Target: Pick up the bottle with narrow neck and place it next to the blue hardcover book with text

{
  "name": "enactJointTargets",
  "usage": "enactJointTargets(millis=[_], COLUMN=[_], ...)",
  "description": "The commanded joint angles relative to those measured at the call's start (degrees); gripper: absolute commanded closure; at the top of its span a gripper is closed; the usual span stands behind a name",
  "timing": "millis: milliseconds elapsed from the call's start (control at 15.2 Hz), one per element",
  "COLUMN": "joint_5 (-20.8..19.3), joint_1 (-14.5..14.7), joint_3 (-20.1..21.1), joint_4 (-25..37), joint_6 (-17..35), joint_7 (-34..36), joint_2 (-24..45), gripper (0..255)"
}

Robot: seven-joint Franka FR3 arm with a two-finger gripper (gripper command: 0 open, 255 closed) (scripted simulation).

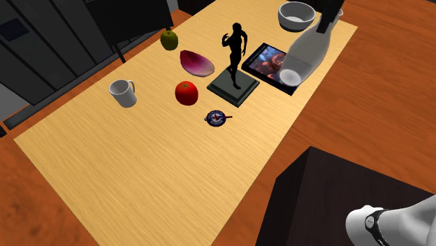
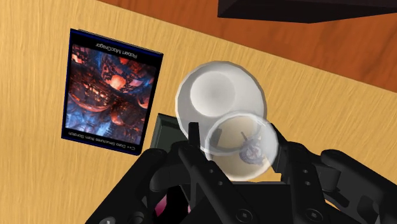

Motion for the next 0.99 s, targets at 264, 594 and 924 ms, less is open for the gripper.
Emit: enactJointTargets(millis=[264, 594, 924], joint_5=[-0.3, -0.5, -0.6], joint_1=[0.2, 0.2, 0.2], joint_3=[0.2, 0.2, 0.2], joint_4=[-6.2, -10.8, -15.0], joint_6=[5.0, 9.0, 13.0], joint_7=[0.5, 0.7, 0.8], joint_2=[-1.2, -1.9, -2.2], gripper=[255, 255, 255])
